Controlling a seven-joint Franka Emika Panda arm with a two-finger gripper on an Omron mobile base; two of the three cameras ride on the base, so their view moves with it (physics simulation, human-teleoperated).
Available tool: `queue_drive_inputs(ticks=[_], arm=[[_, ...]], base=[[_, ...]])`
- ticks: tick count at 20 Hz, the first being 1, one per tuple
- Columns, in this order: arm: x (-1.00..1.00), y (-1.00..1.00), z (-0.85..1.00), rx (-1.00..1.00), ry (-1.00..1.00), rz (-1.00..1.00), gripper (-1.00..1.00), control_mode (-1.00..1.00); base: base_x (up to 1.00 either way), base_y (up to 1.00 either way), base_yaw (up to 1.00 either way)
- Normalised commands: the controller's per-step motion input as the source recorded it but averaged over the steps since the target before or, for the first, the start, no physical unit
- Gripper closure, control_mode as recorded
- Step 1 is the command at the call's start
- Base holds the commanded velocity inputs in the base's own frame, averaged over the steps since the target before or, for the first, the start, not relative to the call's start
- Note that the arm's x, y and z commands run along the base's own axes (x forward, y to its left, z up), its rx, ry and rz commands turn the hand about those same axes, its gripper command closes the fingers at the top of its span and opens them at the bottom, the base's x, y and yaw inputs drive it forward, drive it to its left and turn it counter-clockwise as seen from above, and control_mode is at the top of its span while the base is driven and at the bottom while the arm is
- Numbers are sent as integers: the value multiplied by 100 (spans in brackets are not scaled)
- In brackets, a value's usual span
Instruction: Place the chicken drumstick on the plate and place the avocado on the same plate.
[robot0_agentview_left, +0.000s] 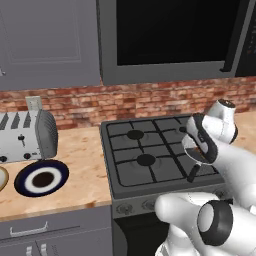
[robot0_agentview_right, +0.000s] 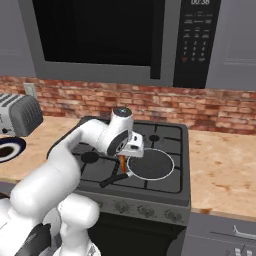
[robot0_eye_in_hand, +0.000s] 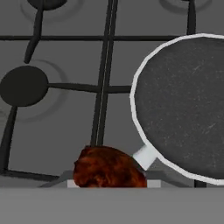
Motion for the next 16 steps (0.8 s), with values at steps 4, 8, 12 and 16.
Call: queue_drive_inputs(ticks=[4,8,12,16], arm=[[0,46,-8,0,13,-9,100,-100],[0,2,0,0,0,0,100,-100],[0,18,0,0,0,-3,100,100],[0,0,0,0,0,0,100,100]], base=[[0,0,0],[0,0,0],[0,41,-6],[-3,100,-16]])
